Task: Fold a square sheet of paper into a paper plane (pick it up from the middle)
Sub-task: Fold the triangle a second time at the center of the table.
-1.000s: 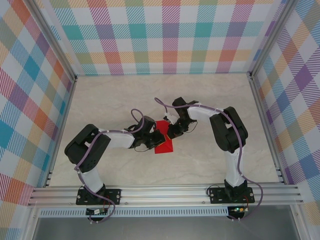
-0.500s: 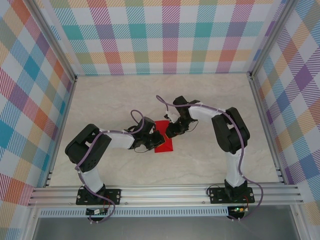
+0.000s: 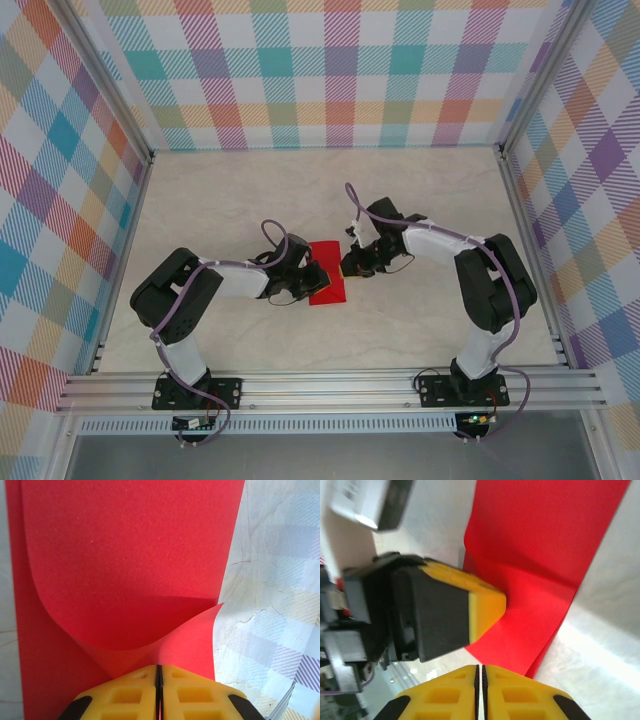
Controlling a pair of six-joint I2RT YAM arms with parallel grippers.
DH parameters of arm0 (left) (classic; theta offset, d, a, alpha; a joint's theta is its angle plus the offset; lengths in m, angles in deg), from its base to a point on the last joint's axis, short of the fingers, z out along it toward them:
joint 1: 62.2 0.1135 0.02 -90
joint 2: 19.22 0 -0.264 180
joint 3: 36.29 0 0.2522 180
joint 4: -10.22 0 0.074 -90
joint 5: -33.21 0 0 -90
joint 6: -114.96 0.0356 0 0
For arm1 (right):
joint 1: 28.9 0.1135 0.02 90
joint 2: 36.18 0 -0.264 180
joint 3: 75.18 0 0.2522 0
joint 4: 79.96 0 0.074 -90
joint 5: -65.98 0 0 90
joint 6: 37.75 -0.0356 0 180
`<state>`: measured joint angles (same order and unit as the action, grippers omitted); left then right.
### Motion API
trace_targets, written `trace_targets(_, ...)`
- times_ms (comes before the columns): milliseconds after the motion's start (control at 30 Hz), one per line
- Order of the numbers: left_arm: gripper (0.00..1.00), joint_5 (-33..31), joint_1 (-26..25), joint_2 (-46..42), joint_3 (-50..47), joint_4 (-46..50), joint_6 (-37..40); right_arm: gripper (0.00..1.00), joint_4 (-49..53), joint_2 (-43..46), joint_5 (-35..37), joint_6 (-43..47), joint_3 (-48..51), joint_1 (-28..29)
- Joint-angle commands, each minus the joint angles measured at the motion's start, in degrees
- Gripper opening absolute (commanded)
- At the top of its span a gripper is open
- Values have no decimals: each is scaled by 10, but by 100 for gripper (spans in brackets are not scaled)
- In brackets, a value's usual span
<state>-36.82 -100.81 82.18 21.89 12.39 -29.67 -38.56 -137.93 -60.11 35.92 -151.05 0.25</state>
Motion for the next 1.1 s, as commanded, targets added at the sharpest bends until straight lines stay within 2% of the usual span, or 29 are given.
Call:
trace_targets(0, 10, -14, -8, 21, -15, 33, 6, 12, -39, -9, -44, -73, 13, 23)
trace_targets(233, 10, -12, -9, 20, -13, 35, 8, 13, -45, -40, -44, -91, 15, 48)
trace_targets(833, 10, -12, -8, 17, -14, 40, 11, 12, -28, -87, 2, -91, -5, 48)
trace_targets(1067, 10, -12, -9, 17, -16, 41, 13, 12, -21, -93, 16, -87, 17, 48)
